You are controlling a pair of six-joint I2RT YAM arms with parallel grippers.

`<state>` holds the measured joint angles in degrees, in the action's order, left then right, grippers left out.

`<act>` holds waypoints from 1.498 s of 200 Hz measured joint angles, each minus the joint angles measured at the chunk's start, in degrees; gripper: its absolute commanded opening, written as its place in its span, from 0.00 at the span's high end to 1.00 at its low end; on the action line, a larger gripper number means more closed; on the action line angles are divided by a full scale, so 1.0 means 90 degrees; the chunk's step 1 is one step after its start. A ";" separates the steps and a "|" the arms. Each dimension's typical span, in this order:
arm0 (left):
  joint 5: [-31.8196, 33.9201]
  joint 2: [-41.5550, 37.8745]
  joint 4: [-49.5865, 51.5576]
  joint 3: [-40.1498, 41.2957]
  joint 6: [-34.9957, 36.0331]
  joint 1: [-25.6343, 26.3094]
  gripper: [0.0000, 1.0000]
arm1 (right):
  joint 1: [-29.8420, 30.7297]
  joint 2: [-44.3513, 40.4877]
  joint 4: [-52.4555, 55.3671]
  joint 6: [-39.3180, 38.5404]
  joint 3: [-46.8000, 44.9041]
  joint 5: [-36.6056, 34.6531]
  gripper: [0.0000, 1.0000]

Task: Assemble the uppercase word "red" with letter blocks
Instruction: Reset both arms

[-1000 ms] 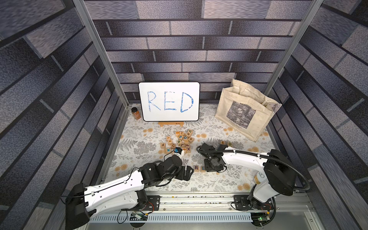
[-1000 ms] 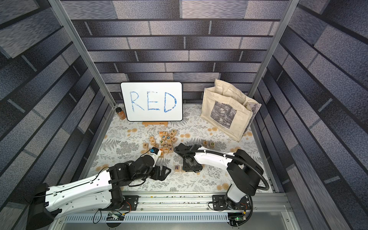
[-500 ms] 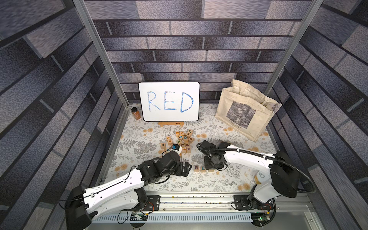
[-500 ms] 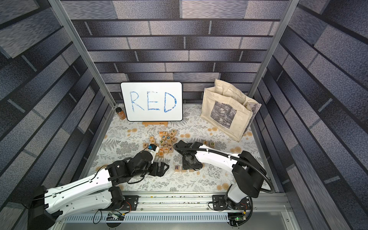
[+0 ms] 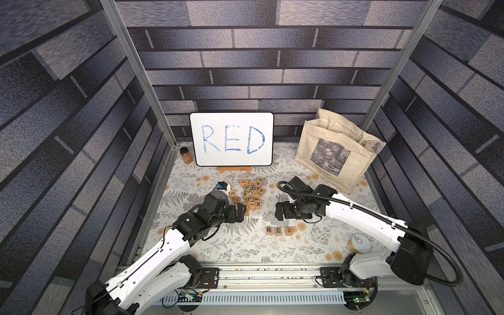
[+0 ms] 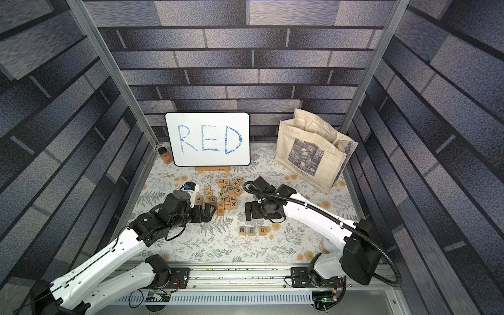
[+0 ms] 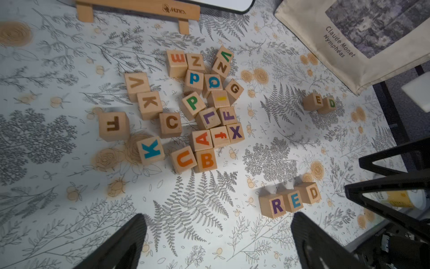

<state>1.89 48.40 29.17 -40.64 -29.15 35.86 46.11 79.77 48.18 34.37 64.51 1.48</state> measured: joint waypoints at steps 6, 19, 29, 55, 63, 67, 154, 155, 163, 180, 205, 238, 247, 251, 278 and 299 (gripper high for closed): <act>0.0092 -0.0039 -0.0053 0.0002 0.0092 -0.0087 0.00 | -0.0090 0.0000 -0.0010 -0.0117 0.0041 0.0015 0.00; 0.0282 -0.0117 -0.0228 0.0049 0.0279 -0.0318 0.00 | -0.0306 0.0000 -0.0010 -0.0369 0.0138 0.0022 0.00; 0.0381 -0.0131 -0.0355 0.0090 0.0406 -0.0580 0.00 | -0.0459 0.0002 -0.0036 -0.0563 0.0185 0.0012 0.00; 0.0474 -0.0012 -0.0733 0.0245 0.0680 -0.1365 0.00 | -0.0857 0.0039 -0.0177 -0.1098 0.0192 -0.0153 0.00; 0.0488 0.0087 -0.0828 0.0284 0.0770 -0.1588 0.00 | -0.0998 0.0066 -0.0262 -0.1229 0.0170 -0.0177 0.00; 0.0493 0.0143 -0.0872 0.0299 0.0814 -0.1705 0.00 | -0.1078 0.0080 -0.0325 -0.1280 0.0153 -0.0180 0.00; 0.0168 0.1054 -0.2140 0.0746 0.1659 -0.3793 0.00 | -0.3152 0.0491 -0.2271 -0.2370 -0.0901 0.0002 0.00; 0.0165 0.1066 -0.2159 0.0750 0.1666 -0.3803 0.00 | -0.3181 0.0503 -0.2312 -0.2387 -0.0903 0.0017 0.00; 0.0148 0.1166 -0.2300 0.0809 0.1741 -0.3908 0.00 | -0.3334 0.0556 -0.2516 -0.2477 -0.0925 0.0100 0.00; 0.0117 0.1341 -0.2596 0.0933 0.1865 -0.4000 0.00 | -0.3677 0.0656 -0.2922 -0.2657 -0.0991 0.0260 0.00; 0.0005 0.1683 -0.3099 0.1090 0.2008 -0.4102 0.00 | -0.4034 0.0823 -0.3402 -0.2975 -0.1093 0.0481 0.00; -0.0146 0.2295 -0.3803 0.1234 0.2132 -0.4316 0.00 | -0.4376 0.0991 -0.3978 -0.3274 -0.1314 0.0748 0.00; -0.0194 0.2480 -0.3995 0.1239 0.2188 -0.4359 0.00 | -0.4466 0.1005 -0.4124 -0.3337 -0.1399 0.0782 0.00; -0.0214 0.2582 -0.4102 0.1239 0.2215 -0.4379 0.00 | -0.4495 0.1008 -0.4192 -0.3356 -0.1433 0.0801 0.00; -0.0379 0.3077 -0.4648 0.1239 0.2344 -0.4478 0.00 | -0.4758 0.1008 -0.4758 -0.3410 -0.1732 0.0845 0.00; -0.0571 0.3315 -0.4966 0.1239 0.2382 -0.4558 0.00 | -0.4923 0.1003 -0.5251 -0.3427 -0.2062 0.0816 0.00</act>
<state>-3.25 78.24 -15.53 -29.50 -7.70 -5.17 1.80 88.79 0.93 3.53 45.95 8.82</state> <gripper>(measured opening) 0.998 0.999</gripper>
